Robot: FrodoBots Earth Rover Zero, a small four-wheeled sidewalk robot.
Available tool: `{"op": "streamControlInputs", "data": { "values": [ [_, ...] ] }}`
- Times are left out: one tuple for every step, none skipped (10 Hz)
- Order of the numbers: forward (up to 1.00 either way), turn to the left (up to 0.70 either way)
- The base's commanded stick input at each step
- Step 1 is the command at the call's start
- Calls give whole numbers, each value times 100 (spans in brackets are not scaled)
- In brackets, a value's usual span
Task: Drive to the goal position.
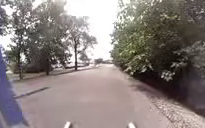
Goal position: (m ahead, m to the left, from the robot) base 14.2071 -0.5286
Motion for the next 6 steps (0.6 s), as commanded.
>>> {"op": "streamControlInputs", "data": {
  "values": [
    [-45, -6],
    [-45, -6],
    [-45, -6],
    [-45, -6],
    [-45, -6],
    [-45, -6]
  ]
}}
